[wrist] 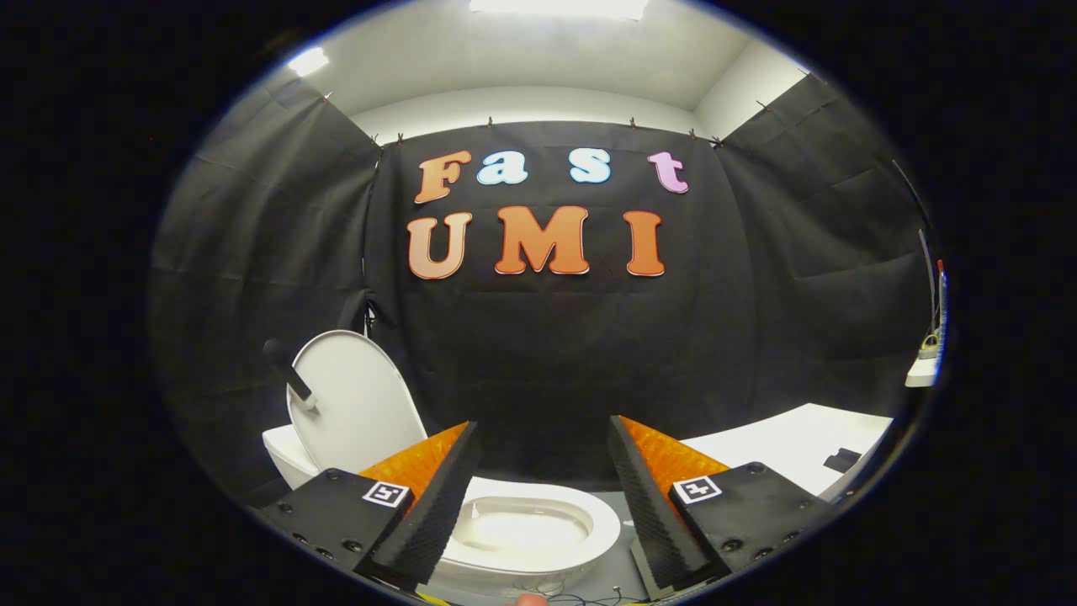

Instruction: Open the toilet lid.

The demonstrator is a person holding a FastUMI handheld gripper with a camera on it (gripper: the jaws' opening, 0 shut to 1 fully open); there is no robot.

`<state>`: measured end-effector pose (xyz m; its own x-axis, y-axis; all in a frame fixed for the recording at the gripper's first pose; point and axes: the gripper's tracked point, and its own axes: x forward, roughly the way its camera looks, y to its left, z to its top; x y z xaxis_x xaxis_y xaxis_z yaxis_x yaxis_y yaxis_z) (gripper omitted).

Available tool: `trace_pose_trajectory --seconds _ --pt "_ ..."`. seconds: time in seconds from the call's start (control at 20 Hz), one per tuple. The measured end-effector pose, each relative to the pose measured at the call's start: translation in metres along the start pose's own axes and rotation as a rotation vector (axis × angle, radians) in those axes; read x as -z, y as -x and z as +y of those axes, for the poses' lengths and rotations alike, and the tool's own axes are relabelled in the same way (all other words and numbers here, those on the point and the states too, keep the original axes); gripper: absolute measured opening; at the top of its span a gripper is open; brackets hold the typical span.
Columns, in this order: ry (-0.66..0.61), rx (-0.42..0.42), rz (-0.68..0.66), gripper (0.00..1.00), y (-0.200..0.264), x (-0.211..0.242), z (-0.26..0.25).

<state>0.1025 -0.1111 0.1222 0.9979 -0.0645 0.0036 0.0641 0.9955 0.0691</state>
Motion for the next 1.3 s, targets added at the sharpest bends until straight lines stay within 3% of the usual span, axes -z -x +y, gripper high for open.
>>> trace_pose_trajectory --seconds 0.35,0.95,1.3 --pt "0.038 0.037 0.037 0.98 0.015 0.009 -0.019" --pt "0.125 -0.081 0.044 0.98 0.013 0.009 0.034" --pt "0.151 -0.106 0.029 0.98 0.012 0.003 0.05"
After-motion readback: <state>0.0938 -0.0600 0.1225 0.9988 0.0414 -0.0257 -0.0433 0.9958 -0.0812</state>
